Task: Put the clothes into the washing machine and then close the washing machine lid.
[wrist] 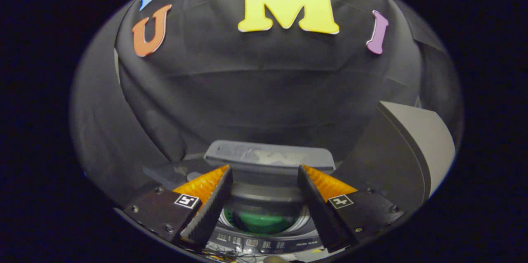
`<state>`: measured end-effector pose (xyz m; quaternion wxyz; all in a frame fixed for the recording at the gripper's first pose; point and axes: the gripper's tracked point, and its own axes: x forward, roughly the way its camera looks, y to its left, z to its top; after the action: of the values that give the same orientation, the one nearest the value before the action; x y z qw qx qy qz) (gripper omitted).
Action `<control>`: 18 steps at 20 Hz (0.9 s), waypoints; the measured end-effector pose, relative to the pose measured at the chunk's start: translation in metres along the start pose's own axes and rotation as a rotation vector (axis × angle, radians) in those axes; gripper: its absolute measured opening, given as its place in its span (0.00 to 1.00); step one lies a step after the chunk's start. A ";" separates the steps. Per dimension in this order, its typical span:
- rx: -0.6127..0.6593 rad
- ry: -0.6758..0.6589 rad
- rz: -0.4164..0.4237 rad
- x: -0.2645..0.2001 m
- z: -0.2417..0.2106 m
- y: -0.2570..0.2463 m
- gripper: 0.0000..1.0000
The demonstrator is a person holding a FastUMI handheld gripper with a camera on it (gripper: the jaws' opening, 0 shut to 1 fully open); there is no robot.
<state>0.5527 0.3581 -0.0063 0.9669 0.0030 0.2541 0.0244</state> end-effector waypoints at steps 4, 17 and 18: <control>-0.021 0.074 0.000 -0.004 -0.052 0.001 0.99; -0.064 -0.059 0.010 -0.073 -0.023 -0.022 0.99; -0.071 -0.093 0.016 -0.087 -0.016 -0.026 0.99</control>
<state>0.4705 0.3275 0.0217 0.9769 -0.0282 0.2080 0.0408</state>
